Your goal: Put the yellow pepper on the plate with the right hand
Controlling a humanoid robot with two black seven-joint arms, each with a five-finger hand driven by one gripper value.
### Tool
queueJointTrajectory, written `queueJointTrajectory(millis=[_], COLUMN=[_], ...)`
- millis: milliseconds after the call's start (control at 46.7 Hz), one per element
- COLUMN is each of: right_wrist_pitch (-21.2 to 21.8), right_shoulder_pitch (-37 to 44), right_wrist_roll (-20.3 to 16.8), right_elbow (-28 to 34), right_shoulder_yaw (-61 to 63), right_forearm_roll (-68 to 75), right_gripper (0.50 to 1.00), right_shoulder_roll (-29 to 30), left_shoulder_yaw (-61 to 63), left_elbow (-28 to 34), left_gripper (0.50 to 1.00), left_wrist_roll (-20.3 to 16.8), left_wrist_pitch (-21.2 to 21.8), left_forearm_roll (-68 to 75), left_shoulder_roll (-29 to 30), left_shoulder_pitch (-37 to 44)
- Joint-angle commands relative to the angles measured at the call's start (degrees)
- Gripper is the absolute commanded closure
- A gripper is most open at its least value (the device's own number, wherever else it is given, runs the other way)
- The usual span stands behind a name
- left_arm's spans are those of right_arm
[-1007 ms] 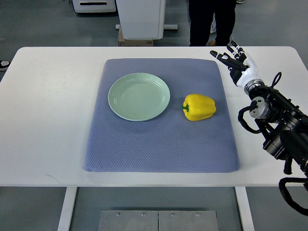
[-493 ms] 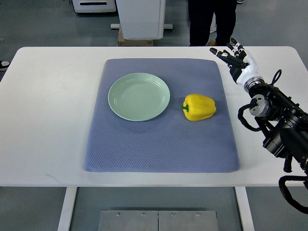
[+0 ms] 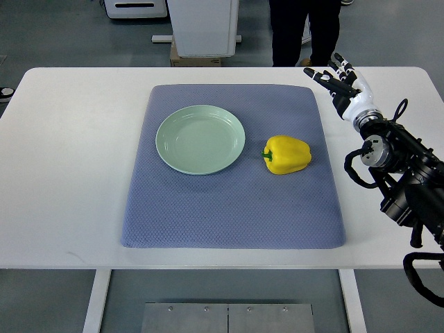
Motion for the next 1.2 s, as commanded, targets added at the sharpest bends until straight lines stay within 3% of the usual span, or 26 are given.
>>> queueJointTrajectory(millis=[0,707,1179], right_wrist_pitch=[0.36,1.77,4.49], right_shoulder_pitch=[-0.08,0.54,5.72], right_wrist_roll=[0.62,0.18,0.53], right_elbow=[0.01,2.47,11.43], right_shoulder_yaw=[0.00,-3.07,-23.54], right_forearm_roll=[0.00,-0.35,-0.70], right_gripper=[0.500,0.500,0.502], right_shoulder_roll=[-0.44,-3.07,-14.67], left_shoulder_yaw=[0.00,0.00,0.00], left_elbow=[0.04,0.04,0.04], left_gripper=[0.500,0.500,0.500], left_wrist_roll=[0.00,0.00,0.00], left_wrist_pitch=[0.00,0.00,0.00], left_forearm_roll=[0.00,0.00,0.00], left_shoulder_roll=[0.00,0.00,0.00], left_shoulder_pitch=[0.00,0.00,0.00])
